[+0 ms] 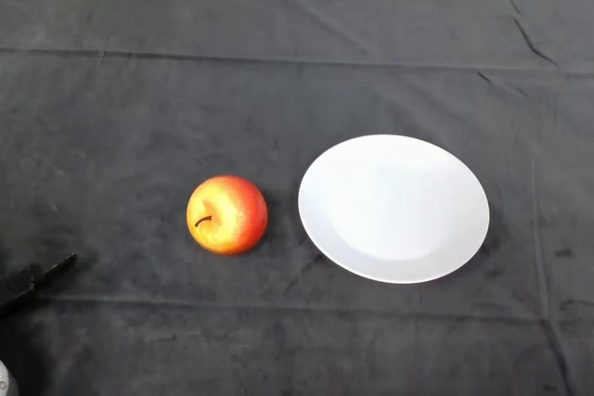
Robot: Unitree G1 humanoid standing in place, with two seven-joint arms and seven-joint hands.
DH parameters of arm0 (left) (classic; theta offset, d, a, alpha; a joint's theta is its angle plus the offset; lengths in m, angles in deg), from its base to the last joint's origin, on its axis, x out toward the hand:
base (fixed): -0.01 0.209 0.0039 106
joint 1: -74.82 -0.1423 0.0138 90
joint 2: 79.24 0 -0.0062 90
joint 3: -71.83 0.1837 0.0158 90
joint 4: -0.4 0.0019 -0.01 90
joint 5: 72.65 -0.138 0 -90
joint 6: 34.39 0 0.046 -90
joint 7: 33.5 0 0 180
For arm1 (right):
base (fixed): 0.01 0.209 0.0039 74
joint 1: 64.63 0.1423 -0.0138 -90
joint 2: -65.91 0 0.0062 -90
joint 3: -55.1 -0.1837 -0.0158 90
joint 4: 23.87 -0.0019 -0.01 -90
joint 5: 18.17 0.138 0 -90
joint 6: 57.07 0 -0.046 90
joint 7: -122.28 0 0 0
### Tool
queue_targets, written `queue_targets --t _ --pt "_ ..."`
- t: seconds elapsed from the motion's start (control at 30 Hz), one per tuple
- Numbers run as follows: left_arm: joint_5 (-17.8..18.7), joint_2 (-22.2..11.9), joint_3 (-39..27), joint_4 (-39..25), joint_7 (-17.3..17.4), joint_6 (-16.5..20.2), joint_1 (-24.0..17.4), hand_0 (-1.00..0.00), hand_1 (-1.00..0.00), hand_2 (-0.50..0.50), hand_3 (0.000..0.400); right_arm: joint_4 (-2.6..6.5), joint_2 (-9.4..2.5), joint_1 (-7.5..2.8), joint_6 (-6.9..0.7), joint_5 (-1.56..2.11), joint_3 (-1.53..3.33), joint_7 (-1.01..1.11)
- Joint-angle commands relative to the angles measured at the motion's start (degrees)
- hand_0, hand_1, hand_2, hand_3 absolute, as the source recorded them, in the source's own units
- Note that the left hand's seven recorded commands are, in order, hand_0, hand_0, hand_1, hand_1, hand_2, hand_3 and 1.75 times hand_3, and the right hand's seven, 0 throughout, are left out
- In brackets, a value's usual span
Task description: Move the apple to the plate
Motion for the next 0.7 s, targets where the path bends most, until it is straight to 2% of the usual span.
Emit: queue_targets --t 0.03,0.7 --pt "-0.1 -2.2 -1.1 2.1 0.5 -1.0 1.5 0.00 0.00 0.00 0.000 1.45 1.96 0.64 -0.13 -0.55 -1.76 1.16" --pt "-2.5 -2.7 -0.5 0.6 -0.8 -0.5 2.8 0.00 0.00 0.00 0.000 1.45 1.95 0.65 -0.13 -0.61 -1.81 1.17"
